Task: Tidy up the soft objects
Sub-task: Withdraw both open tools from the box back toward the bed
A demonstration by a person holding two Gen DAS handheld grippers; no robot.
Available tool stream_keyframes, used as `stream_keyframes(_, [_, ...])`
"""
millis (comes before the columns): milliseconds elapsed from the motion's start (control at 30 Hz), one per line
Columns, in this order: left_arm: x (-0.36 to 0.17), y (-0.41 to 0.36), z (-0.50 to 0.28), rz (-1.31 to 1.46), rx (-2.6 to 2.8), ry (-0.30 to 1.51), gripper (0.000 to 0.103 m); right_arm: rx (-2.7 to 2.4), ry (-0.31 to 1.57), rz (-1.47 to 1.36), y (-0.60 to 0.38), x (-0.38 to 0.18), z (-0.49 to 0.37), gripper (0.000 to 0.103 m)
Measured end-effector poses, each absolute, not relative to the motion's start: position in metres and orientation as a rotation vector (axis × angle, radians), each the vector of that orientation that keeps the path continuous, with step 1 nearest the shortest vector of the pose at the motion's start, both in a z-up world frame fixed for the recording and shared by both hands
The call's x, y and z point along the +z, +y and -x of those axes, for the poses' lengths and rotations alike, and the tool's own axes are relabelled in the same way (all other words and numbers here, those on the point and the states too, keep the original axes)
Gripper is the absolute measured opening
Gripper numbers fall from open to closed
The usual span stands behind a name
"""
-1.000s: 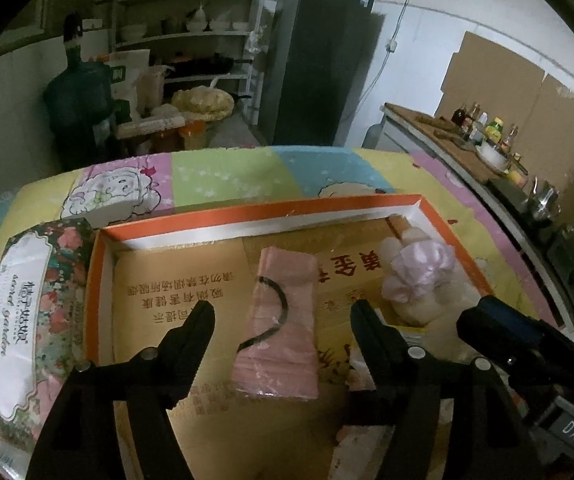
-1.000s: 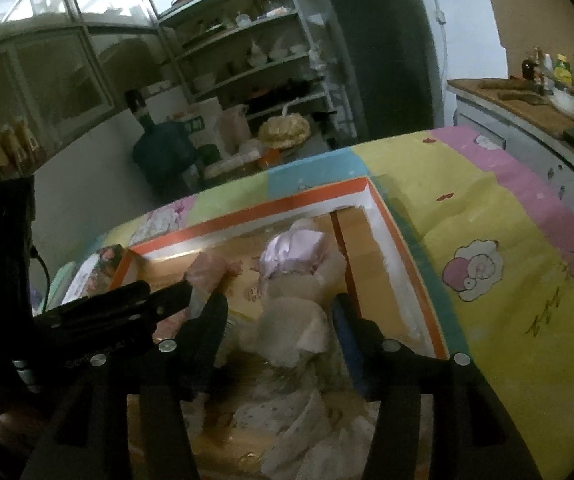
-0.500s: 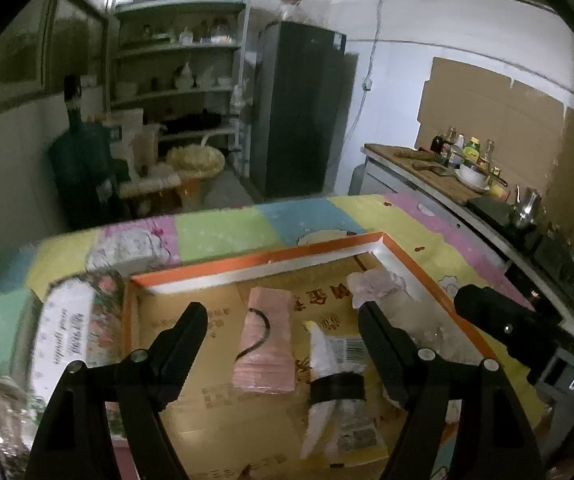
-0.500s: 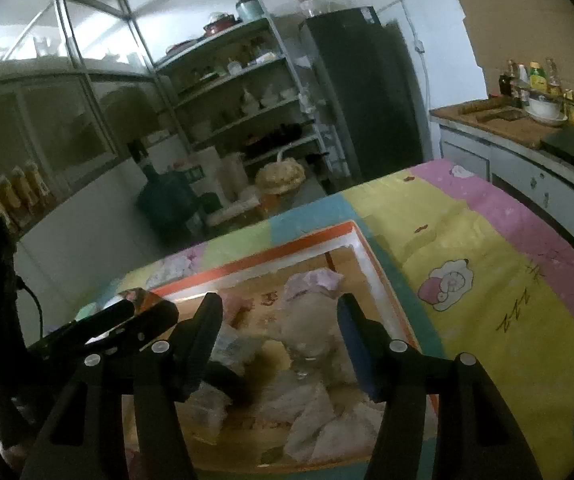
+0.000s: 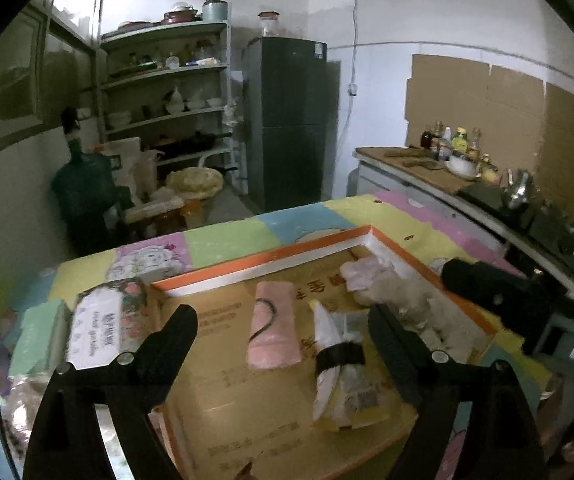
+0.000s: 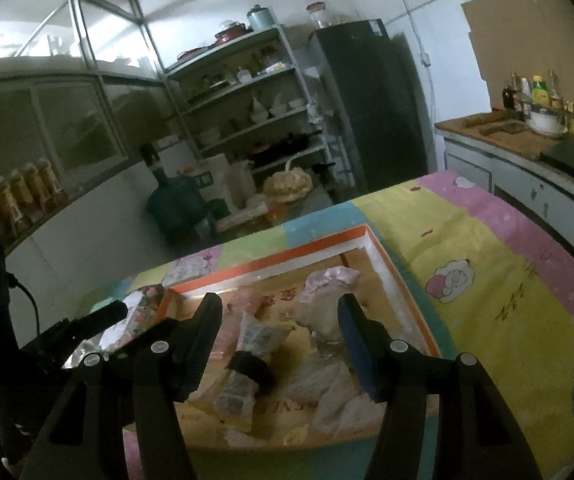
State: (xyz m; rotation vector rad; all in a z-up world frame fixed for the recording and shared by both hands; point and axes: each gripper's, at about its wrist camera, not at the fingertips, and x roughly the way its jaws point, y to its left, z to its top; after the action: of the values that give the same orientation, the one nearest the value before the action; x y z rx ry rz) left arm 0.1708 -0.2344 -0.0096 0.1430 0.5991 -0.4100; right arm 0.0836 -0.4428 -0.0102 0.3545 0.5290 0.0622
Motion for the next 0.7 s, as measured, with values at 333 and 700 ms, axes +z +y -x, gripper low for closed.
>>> stream_keyframes(333, [-0.002,-0.205,-0.152,-0.146,-0.267,0.515,0.084,0.063,0.506,-0.341,-0.431,0.000,-0.069,0.062])
stream_keyframes(700, [0.003,-0.165,-0.143,-0.107,-0.197,0.509,0.078,0.105,0.506,-0.302,-0.401,0.005,-0.067,0.062])
